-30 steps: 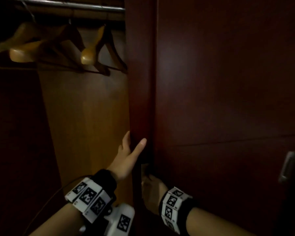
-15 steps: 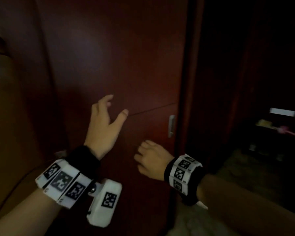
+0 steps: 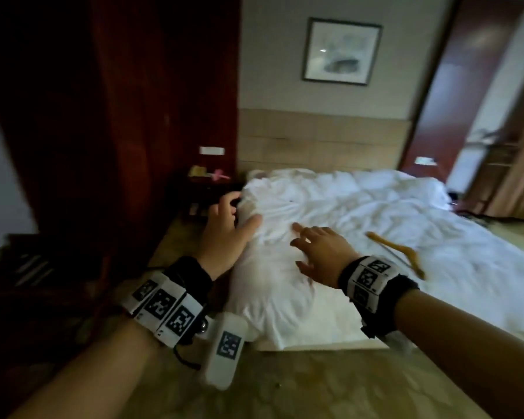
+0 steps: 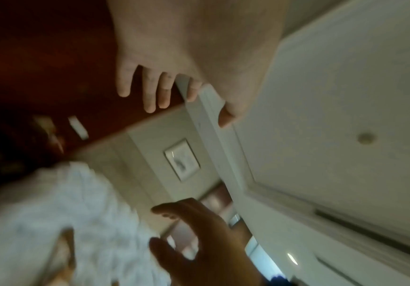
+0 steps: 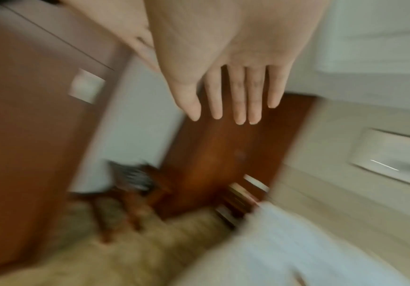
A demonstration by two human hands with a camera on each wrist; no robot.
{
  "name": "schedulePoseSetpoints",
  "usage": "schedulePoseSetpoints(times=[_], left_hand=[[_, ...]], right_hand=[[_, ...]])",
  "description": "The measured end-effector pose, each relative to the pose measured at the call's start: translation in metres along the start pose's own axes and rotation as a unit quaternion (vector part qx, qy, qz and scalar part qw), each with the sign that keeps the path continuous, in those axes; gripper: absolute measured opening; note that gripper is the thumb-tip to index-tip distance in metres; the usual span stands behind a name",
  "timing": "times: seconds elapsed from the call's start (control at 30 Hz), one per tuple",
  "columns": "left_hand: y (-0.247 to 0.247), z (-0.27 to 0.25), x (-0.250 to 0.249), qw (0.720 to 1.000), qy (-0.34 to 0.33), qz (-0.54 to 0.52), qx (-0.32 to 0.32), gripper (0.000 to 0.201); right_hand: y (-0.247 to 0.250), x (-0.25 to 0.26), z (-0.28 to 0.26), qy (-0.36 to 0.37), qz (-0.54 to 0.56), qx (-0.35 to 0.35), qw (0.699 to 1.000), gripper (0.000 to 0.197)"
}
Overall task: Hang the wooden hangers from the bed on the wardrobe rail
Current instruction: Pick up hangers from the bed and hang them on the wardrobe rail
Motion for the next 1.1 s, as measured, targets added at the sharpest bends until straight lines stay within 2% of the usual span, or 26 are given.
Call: schedulePoseSetpoints(times=[0.17, 0.27, 0.43, 0.5, 0.6, 0.77, 0.83, 0.93, 1.03, 1.1], left_hand=[[-0.157, 0.069, -0.021, 0.99, -0.012, -0.023, 0.135, 0.066], [-0.237, 0.121, -0.019, 0.98, -0.016, -0.01, 0.197, 0.058], [-0.347, 0.229, -0.009, 0.965, -0.008, -0.006, 0.261, 0.056], [-0.385, 0.275, -0.011, 0.964, -0.016, 0.005, 0.267, 0.06], [-0.443, 0.336, -0.009, 0.964, -0.017, 0.015, 0.266, 0.065], [-0.549, 0.413, 0.01, 0.95, 0.04, 0.065, 0.302, 0.068], [-0.599, 0.44, 0.016, 0.945, 0.058, 0.075, 0.314, 0.063], [-0.681, 0.475, 0.017, 0.944, 0.064, 0.068, 0.316, 0.065], [-0.789, 0.514, 0.016, 0.942, 0.071, 0.071, 0.322, 0.079], [-0.86, 0.54, 0.017, 0.941, 0.102, 0.044, 0.319, 0.083]], right_hand=[[-0.049, -0.156, -0.047, -0.192, 0.006, 0.055, 0.98, 0.052], [-0.088, -0.229, -0.057, -0.26, 0.003, 0.085, 0.962, 0.055], [-0.128, -0.347, -0.03, -0.351, -0.015, 0.113, 0.929, 0.058], [-0.14, -0.394, -0.009, -0.386, -0.01, 0.114, 0.916, 0.056], [-0.168, -0.456, 0.019, -0.409, 0.017, 0.12, 0.904, 0.055], [-0.238, -0.563, 0.045, -0.424, 0.043, 0.154, 0.891, 0.061], [-0.271, -0.614, 0.052, -0.434, 0.059, 0.165, 0.884, 0.06], [-0.322, -0.691, 0.059, -0.435, 0.076, 0.178, 0.88, 0.058], [-0.389, -0.785, 0.063, -0.431, 0.095, 0.191, 0.877, 0.062], [-0.435, -0.845, 0.066, -0.436, 0.109, 0.202, 0.87, 0.064]])
Point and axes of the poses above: each hand's wrist, its own z-axis towards the middle knuckle, its own y-axis out of the back of the hand, x = y × z, the point moved 1 cm from there along z, towards the middle knuckle, and after that the axes turned 4 degrees about y, right-handed, at the moved point
